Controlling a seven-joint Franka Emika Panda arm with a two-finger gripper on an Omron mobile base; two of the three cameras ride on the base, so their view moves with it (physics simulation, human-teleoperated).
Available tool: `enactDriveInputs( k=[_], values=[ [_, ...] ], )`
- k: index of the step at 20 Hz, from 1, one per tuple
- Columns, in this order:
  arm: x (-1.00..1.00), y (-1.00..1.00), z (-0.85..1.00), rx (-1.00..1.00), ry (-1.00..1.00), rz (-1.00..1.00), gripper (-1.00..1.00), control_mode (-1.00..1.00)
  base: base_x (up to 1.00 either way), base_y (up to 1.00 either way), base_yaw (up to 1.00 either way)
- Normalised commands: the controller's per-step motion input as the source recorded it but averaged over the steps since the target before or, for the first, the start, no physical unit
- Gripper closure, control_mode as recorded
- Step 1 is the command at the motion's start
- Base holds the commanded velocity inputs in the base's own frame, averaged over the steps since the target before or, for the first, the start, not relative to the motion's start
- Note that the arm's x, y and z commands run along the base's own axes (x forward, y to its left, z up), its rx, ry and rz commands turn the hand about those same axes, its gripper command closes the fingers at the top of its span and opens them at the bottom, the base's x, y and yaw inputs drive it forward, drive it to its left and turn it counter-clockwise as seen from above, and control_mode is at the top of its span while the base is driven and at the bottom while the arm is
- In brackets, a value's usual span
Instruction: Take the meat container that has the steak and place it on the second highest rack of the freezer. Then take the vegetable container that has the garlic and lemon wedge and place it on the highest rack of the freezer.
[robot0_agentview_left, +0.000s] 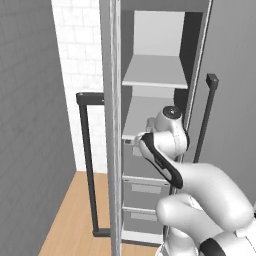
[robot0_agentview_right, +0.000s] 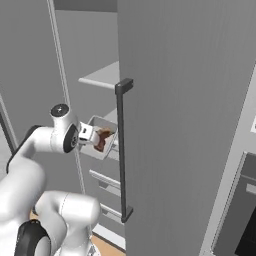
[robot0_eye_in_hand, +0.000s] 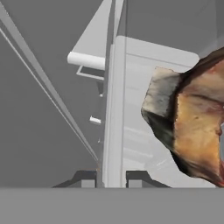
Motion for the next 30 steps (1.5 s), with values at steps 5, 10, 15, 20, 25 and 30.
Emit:
enactDriveInputs(
  k=[5,10,15,20,25,30],
  values=[
    [0.45,0.00,0.00,0.00,0.00,0.00,1.00,-1.00,0.00,0.00,0.00],
    [0.56,0.00,0.00,0.00,0.00,-0.03,1.00,-1.00,0.00,0.00,0.00],
    [0.59,-0.09,-0.13,0.00,0.00,-0.03,1.00,-1.00,0.00,0.00,0.00],
    [0.47,-0.23,-0.15,0.00,0.00,-0.01,1.00,-1.00,0.00,0.00,0.00],
    [0.45,-0.08,-0.11,0.00,0.00,0.00,1.00,-1.00,0.00,0.00,0.00],
    [0.45,-0.04,-0.10,0.00,0.00,0.00,1.00,-1.00,0.00,0.00,0.00]
  ],
)
